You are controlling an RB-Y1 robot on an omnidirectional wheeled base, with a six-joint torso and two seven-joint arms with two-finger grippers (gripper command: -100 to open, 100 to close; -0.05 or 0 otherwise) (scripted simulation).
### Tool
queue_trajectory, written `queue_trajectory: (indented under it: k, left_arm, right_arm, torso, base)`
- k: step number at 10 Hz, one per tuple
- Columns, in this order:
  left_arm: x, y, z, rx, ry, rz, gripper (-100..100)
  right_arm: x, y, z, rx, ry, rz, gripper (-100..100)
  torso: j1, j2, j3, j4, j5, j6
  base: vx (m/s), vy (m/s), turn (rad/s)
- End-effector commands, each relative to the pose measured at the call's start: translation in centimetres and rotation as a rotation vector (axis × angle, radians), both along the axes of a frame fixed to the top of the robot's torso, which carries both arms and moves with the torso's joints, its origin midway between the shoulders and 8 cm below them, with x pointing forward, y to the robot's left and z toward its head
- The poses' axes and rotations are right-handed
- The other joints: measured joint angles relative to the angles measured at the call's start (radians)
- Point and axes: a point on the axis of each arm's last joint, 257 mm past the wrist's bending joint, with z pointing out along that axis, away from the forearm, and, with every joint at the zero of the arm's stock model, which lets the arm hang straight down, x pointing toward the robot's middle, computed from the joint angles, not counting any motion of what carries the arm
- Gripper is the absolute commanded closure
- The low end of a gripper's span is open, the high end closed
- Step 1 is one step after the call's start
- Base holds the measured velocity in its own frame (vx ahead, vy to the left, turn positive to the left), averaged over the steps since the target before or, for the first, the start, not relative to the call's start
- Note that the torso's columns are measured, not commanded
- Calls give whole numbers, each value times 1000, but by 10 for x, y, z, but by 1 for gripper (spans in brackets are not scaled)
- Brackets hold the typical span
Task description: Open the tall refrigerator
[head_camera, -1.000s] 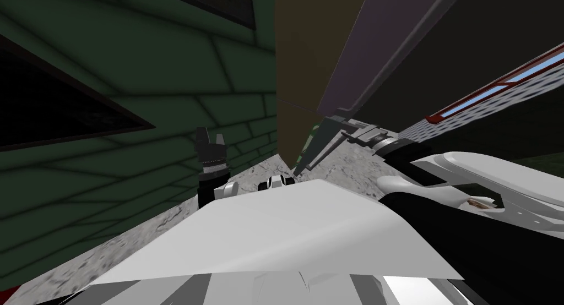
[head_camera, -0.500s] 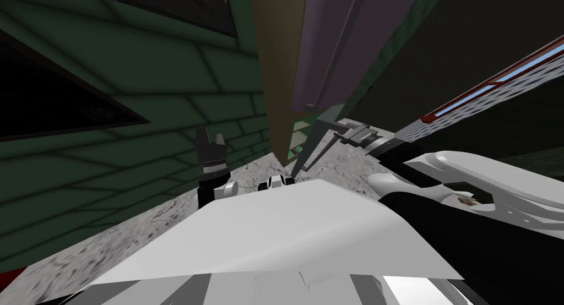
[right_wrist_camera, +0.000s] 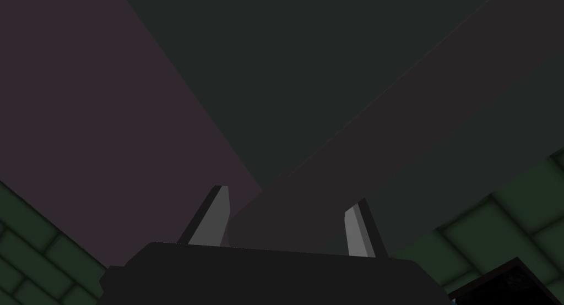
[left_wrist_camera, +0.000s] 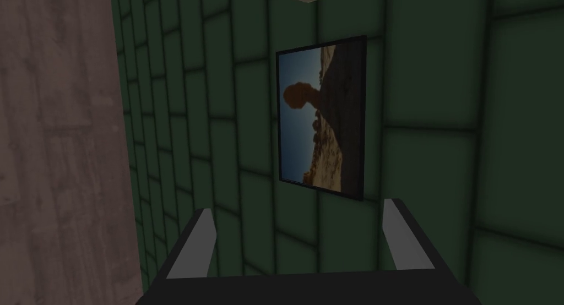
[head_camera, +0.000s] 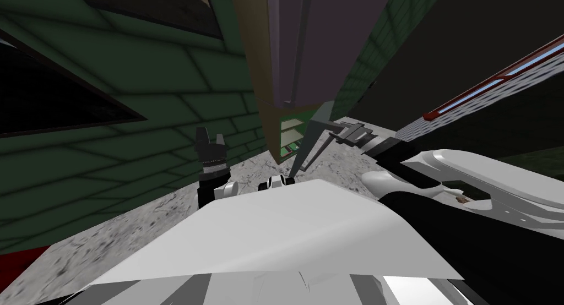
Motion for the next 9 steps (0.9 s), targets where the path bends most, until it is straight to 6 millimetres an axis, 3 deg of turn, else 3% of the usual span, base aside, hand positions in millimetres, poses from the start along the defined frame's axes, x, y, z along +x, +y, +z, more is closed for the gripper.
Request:
queue_trajectory:
  k: [1,3,5,7,8,9]
  left_arm:
    - [0,0,0,0,0,0,0]
    - [0,0,0,0,0,0,0]
    - [0,0,0,0,0,0,0]
    - [0,0,0,0,0,0,0]
    - [0,0,0,0,0,0,0]
    - [0,0,0,0,0,0,0]
  right_arm:
    - [15,-7,-10,34,11,18,100]
    - [21,-13,-10,54,-2,9,100]
    - [37,-17,-16,71,5,31,100]
    - [44,-23,-21,96,3,21,100]
    - [55,-16,-20,91,7,61,100]
    - [60,-23,-23,103,6,49,100]
  torso:
    - [-5,0,-1,-1,-1,-5]
    - [-11,-1,-1,0,-3,1]
    - [-11,-1,-2,-3,-4,-6]
    - [-15,-3,-2,-1,-5,2]
    - [-12,-7,-5,-4,-6,0]
    - [-17,-5,-5,-4,-6,-7]
  base:
    - [-199,-167,204]
    - [-88,-66,-13]
    - [-191,-118,244]
    - [-64,-69,-24]
    - [-146,-149,281]
    - [-226,-156,230]
